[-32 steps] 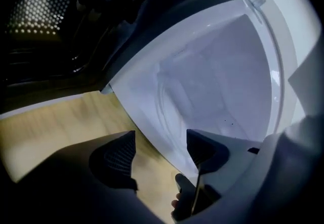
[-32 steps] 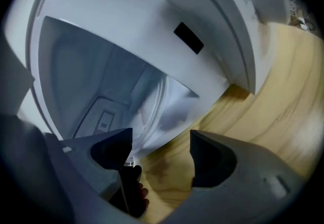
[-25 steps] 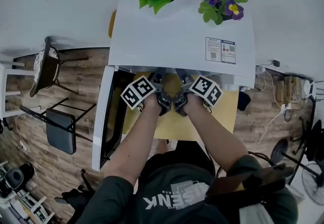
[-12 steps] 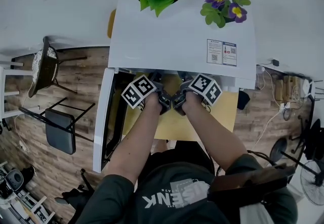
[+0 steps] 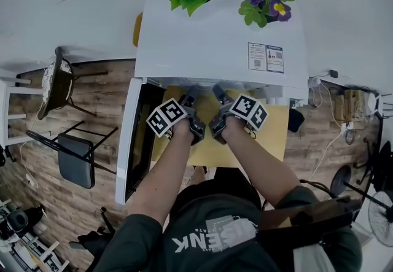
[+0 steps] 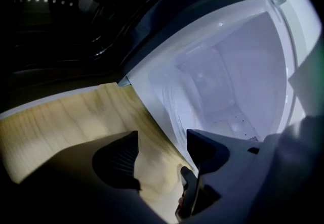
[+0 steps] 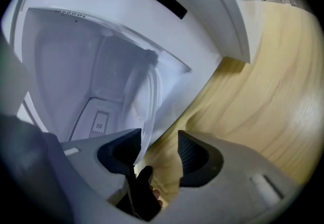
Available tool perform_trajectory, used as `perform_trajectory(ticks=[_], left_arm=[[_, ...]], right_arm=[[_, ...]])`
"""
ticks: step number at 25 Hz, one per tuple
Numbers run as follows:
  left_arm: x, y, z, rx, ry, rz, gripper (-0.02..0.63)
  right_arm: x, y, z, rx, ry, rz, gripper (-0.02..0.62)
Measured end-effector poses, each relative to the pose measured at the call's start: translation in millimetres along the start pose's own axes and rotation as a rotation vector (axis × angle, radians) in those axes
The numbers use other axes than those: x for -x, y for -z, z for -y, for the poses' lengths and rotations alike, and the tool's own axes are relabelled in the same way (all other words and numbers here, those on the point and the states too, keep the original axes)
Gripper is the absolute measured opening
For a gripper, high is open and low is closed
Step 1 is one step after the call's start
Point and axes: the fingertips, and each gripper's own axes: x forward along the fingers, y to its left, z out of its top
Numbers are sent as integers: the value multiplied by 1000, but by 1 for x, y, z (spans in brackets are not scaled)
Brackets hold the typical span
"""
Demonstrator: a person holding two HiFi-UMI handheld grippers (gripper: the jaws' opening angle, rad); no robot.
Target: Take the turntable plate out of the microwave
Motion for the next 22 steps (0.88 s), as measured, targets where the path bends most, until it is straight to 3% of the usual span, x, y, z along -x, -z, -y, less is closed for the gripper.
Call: perform_trajectory(ticks=[3, 8, 14, 19, 22], left_arm=[[8, 6, 4, -30, 35, -15, 242], [20, 16, 11, -73, 71, -24, 102], [35, 35, 6, -1, 125, -57, 75], [49, 47, -2, 29, 136, -80, 67], [57, 54, -7, 30, 148, -102, 66]], right_arm=[[7, 10, 0, -3, -27, -7, 193], [17, 26, 7, -3, -42, -24, 189], [28, 34, 14, 44, -52, -26, 189], [24, 19, 2, 39, -189, 25, 189], [25, 14, -5, -23, -275, 46, 189]])
